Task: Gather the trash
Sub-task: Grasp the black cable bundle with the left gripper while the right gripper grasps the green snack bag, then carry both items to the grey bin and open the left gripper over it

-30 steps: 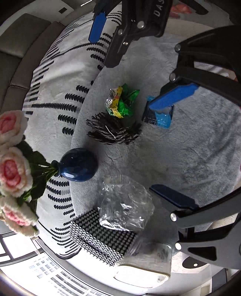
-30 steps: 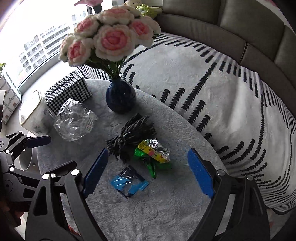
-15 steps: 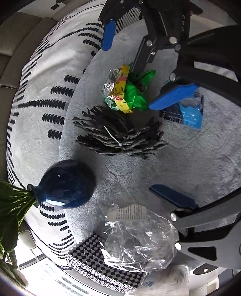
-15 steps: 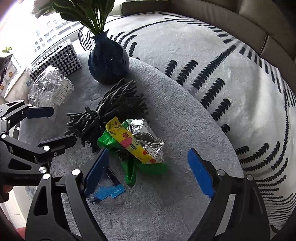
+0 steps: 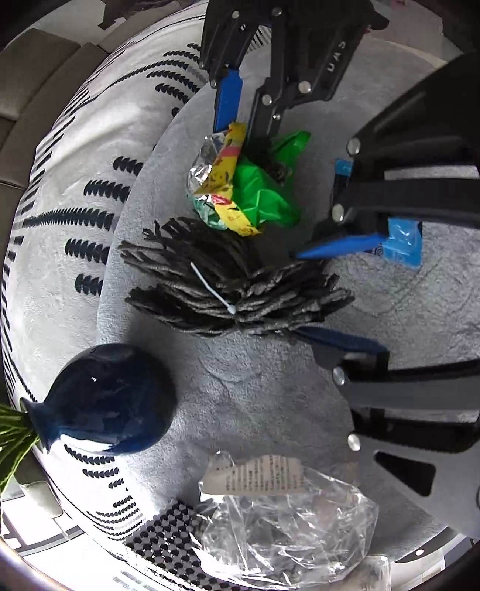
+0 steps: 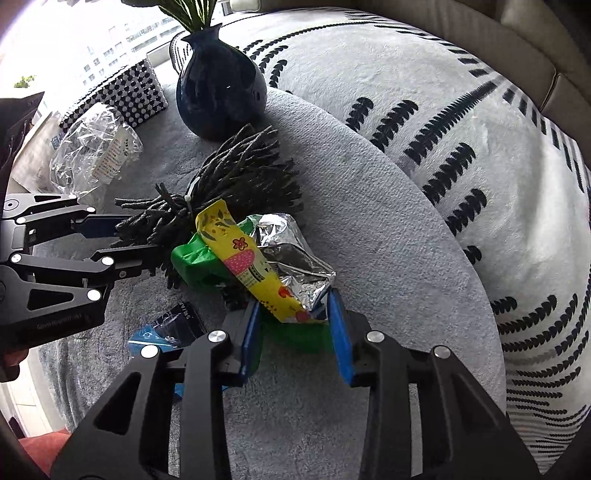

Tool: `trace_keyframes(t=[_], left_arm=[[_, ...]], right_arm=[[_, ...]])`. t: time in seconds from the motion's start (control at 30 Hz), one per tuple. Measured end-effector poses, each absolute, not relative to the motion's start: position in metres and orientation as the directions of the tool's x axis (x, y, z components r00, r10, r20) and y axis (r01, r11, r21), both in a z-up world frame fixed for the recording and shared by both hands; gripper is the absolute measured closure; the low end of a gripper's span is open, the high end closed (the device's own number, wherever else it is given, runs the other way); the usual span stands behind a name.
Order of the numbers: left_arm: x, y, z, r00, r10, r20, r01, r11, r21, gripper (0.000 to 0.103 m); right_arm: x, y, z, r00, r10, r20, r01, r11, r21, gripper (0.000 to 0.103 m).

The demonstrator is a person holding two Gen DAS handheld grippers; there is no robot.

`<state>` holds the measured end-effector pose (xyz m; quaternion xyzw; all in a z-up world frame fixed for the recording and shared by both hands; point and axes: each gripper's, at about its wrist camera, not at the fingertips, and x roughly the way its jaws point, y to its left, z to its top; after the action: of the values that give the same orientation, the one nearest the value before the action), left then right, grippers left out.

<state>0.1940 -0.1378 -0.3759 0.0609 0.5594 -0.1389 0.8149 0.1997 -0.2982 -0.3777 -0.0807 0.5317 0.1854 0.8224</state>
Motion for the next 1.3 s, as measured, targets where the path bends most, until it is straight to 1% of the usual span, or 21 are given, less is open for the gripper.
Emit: trace_keyframes(t=[0.03,0.1,0.2,0.3,0.6,0.83,1.03,1.3], left_arm=[[0.194,-0.138,-0.377,0.332,-0.162,-0.929,0.298,0.953,-0.059,0.074],[0.197,-0.139,-0.381,0.322,-0.172,-0.931,0.303,0.95,-0.071,0.083],[0.198,-0.139,-0.383,0.325,-0.176,-0.929,0.3,0.951,-0.074,0.09],[0.198,-0.137,-0.38,0.34,-0.183,-0.923,0.295,0.952,-0.08,0.092],[0.177,-0.129,-0.354,0.37,-0.205,-0.906,0.292,0.952,-0.096,0.093],[0.14,-0.095,-0.33,0.379,-0.187,-0.906,0.237,0.966,-0.1,0.093],[0.105,-0.036,-0.312,0.389,-0.147,-0.909,0.138,0.985,-0.1,0.093],[0.049,0.079,-0.291,0.418,-0.05,-0.907,-0.059,0.995,-0.082,0.093]], right_arm=[[0.2,-0.299,-0.377,0.369,0.22,-0.903,-0.39,0.918,0.064,0.074],[0.2,-0.3,-0.376,0.366,0.223,-0.903,-0.392,0.917,0.068,0.078],[0.199,-0.3,-0.374,0.365,0.228,-0.903,-0.397,0.915,0.071,0.082],[0.195,-0.3,-0.37,0.366,0.231,-0.901,-0.405,0.912,0.069,0.087],[0.177,-0.298,-0.345,0.375,0.237,-0.896,-0.404,0.912,0.072,0.088],[0.151,-0.279,-0.312,0.38,0.239,-0.893,-0.416,0.907,0.066,0.088],[0.126,-0.228,-0.285,0.369,0.276,-0.888,-0.486,0.872,0.069,0.088],[0.102,-0.102,-0.253,0.329,0.377,-0.866,-0.64,0.763,0.089,0.088]])
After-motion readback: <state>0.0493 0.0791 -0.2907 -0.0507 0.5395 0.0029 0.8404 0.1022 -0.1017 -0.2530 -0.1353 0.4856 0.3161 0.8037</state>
